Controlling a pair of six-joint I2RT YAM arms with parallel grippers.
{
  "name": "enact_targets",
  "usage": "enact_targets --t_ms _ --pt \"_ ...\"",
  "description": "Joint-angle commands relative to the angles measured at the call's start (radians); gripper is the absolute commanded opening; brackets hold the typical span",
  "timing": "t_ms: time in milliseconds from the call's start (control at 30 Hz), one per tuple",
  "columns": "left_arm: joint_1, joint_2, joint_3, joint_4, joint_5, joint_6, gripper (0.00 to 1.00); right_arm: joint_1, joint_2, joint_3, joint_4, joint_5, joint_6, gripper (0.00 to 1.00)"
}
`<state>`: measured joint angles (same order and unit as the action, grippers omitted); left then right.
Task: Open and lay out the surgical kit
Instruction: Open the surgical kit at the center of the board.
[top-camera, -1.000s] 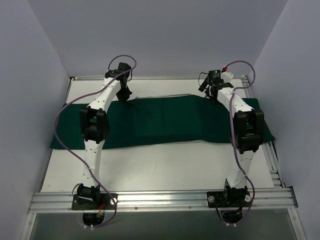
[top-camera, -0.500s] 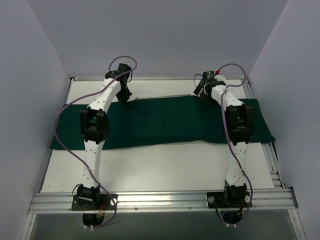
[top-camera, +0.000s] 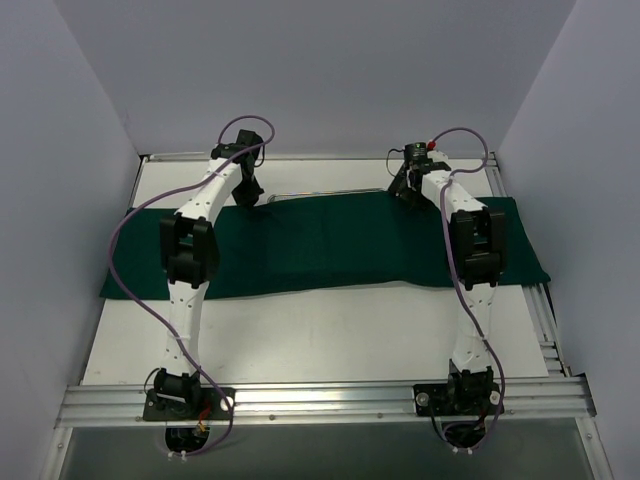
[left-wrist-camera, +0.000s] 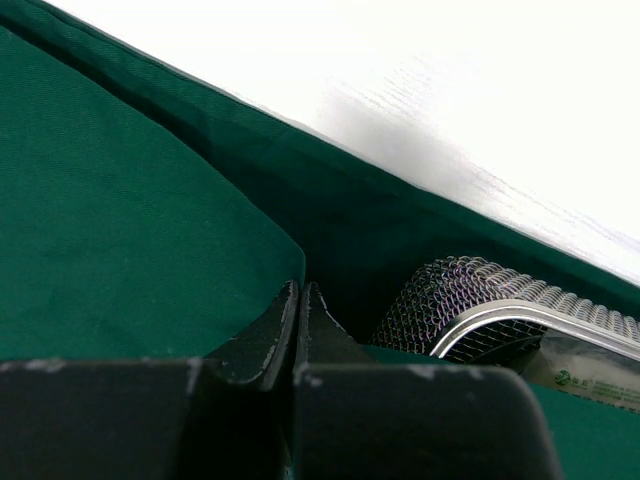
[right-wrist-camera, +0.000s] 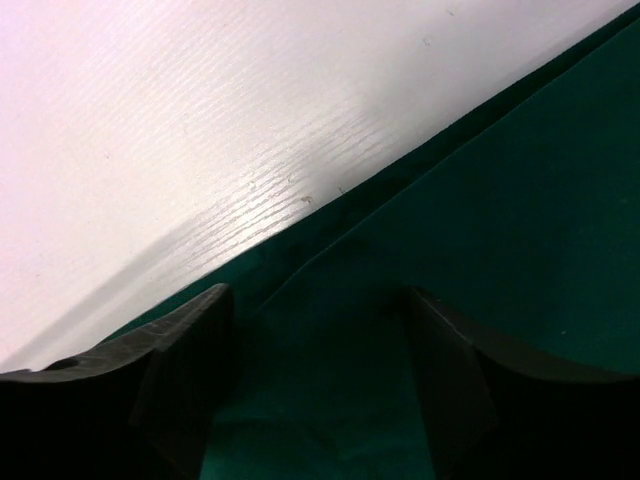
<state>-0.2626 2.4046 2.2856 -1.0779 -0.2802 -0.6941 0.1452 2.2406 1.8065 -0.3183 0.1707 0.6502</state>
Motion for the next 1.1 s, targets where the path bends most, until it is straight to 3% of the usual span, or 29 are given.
enact_targets --t_ms 0,200,333,633,800,1067 --pt "0.005 -0.082 0.002 0.015 -0.011 0.015 0.02 0.007 -0.047 -0.006 -0.030 0.010 -0.011 0.62" --pt "0.006 -0.085 0.002 0.012 -0.011 0.016 0.02 0.007 -0.076 -0.029 -0.021 0.026 -0.011 0.46" --pt "0.008 -0.085 0.003 0.015 -0.011 0.016 0.02 0.007 -0.087 -0.030 -0.022 0.033 -0.015 0.30" --pt "0.008 -0.090 0.005 0.012 -0.014 0.024 0.02 0.007 -0.114 -0.052 -0.024 0.035 -0.018 0.10" --pt "0.008 -0.091 0.009 0.003 -0.019 0.038 0.02 0.005 -0.137 -0.058 -0.025 0.046 -0.023 0.00" --pt "0.013 -0.128 0.003 -0.014 -0.065 0.067 0.02 0.005 -0.199 -0.067 -0.042 0.093 -0.032 0.00"
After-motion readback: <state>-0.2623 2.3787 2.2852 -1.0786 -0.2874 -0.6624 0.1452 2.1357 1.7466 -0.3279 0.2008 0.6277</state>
